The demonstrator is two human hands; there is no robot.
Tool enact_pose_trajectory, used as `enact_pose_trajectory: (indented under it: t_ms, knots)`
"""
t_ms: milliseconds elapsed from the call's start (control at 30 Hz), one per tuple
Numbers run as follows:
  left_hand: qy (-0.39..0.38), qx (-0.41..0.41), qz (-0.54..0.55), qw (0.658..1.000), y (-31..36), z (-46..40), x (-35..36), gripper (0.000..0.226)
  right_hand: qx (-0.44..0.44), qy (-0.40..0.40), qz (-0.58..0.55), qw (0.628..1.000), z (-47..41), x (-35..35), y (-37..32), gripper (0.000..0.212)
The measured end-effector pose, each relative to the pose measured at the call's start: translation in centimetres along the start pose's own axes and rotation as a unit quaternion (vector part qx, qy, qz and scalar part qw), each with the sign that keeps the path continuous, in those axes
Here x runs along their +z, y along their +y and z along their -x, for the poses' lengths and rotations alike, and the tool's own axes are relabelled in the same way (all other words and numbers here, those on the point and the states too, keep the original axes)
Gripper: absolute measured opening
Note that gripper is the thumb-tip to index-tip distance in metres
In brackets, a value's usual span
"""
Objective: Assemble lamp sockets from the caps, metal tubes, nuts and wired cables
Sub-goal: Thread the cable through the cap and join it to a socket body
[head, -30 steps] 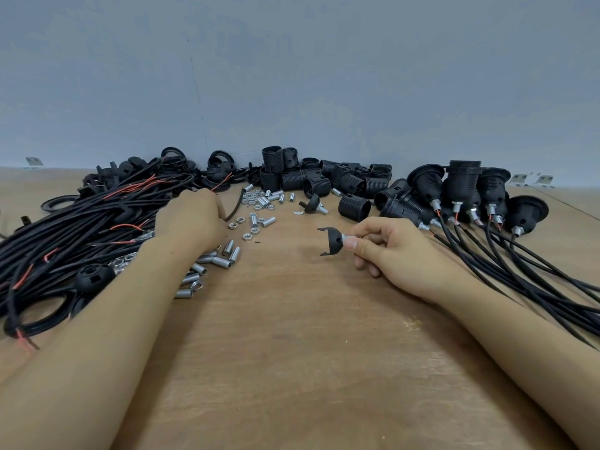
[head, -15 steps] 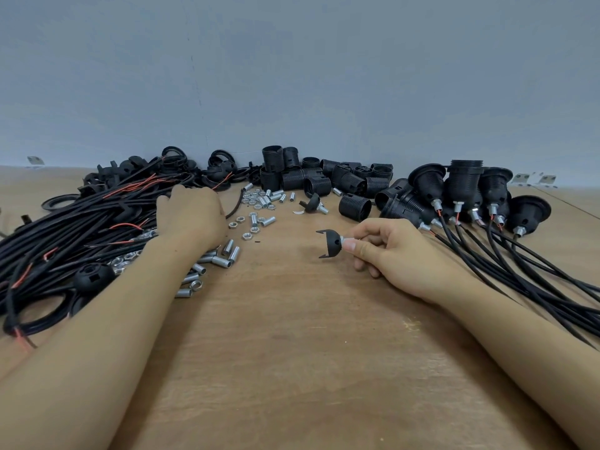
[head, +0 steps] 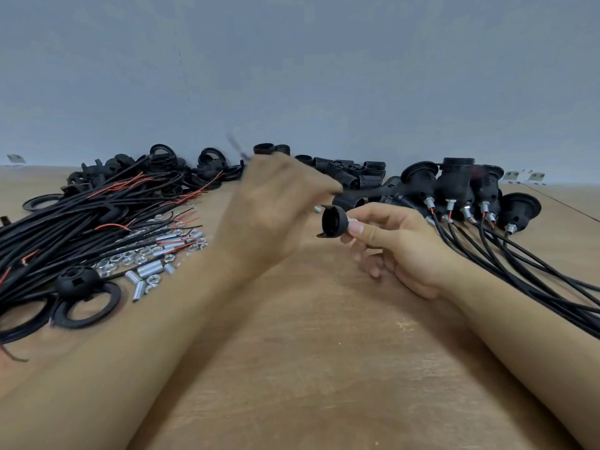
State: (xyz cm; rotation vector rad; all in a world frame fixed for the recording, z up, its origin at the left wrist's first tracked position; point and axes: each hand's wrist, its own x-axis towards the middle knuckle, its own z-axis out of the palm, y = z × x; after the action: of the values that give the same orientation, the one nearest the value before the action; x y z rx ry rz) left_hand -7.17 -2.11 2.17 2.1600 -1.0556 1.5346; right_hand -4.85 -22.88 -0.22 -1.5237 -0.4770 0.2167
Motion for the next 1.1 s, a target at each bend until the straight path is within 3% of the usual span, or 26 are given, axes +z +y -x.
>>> enact_pose_trajectory:
  t_ms: [133, 233, 433, 633, 767, 833, 933, 1000, 1100]
  knots:
    - [-0.078, 0.079, 0.019, 0.994, 1.6, 0.3, 1.8, 0.015, 0.023, -0.016, -0.086, 0.996, -0.1, -0.1, 0.0, 0.018]
    - [-0.14, 0.056, 0.095, 0.984, 1.9, 0.8, 2.7, 0.021, 0.047, -0.028, -0.107, 0.993, -0.2, -0.3, 0.0, 0.014]
    - [-0.17, 0.022, 0.131, 0.976, 1.1, 1.4, 2.9, 0.03, 0.099, -0.075, -0.158, 0.98, -0.2, -0.2, -0.1, 0.027]
    - [-0.058, -0.013, 0.139, 0.989, 0.8, 1.6, 3.4, 0.024, 0.093, -0.099, -0.168, 0.976, -0.1, -0.5, -0.7, 0.029]
    - [-0.007, -0.173, 0.22, 0.96, 1.3, 1.9, 3.4, 0.048, 0.062, -0.12, -0.117, 0.984, 0.2, -0.6, -0.8, 0.041]
    - [-0.023, -0.224, 0.261, 0.939, 1.5, 2.0, 3.4, 0.045, 0.06, -0.095, -0.07, 0.991, 0.2, -0.5, -0.6, 0.048]
    - [-0.016, -0.268, 0.293, 0.918, 1.5, 2.1, 3.4, 0.041, 0.051, 0.013, -0.01, 0.999, 0.0, -0.3, -0.5, 0.053]
    - [-0.016, -0.298, 0.305, 0.904, 1.3, 2.2, 3.3, 0.038, 0.029, 0.08, -0.05, 0.995, -0.3, -0.5, -0.9, 0.046]
    - [-0.104, -0.298, 0.312, 0.896, 1.0, 2.7, 3.3, 0.035, -0.015, 0.153, -0.192, 0.969, -0.5, -1.5, -2.2, 0.028]
